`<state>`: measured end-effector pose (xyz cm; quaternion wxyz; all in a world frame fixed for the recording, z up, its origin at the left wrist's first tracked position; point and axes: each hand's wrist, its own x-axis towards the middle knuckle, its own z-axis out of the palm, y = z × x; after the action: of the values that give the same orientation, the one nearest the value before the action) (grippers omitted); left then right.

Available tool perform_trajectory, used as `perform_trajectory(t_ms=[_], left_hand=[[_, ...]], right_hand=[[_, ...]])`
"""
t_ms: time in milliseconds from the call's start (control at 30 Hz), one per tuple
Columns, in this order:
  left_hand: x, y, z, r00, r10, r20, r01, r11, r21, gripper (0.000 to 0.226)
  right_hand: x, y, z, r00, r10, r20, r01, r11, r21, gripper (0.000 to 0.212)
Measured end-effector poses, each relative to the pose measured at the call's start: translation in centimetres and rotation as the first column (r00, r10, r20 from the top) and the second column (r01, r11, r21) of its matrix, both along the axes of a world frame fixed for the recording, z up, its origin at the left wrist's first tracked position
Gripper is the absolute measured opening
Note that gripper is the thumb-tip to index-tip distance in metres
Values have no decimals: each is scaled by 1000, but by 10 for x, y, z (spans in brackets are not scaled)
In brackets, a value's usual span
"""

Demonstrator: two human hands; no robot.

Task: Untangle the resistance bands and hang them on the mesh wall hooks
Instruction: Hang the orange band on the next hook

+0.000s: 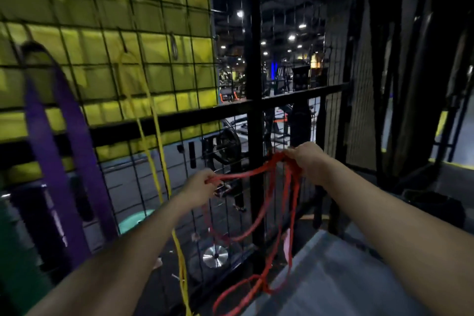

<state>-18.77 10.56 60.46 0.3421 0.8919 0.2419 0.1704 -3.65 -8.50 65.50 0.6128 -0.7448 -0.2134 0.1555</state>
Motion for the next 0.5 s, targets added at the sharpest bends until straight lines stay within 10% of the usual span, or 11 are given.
perform_trajectory(t_ms=[300, 400, 500], left_hand=[[-4, -9, 98, 977, -47, 206, 57, 998, -42, 9], [1, -21, 111, 974, -96, 207, 104, 994, -29, 12], [10, -35, 119, 972, -155, 178, 159, 987, -11, 21]], right_hand=[[-30, 10, -7, 987, 143, -73, -159, 935, -318, 15], [-37, 14, 3, 927, 309, 214, -98, 749, -655, 23], [-51, 20, 24, 846, 405, 346, -179, 828, -531, 24]])
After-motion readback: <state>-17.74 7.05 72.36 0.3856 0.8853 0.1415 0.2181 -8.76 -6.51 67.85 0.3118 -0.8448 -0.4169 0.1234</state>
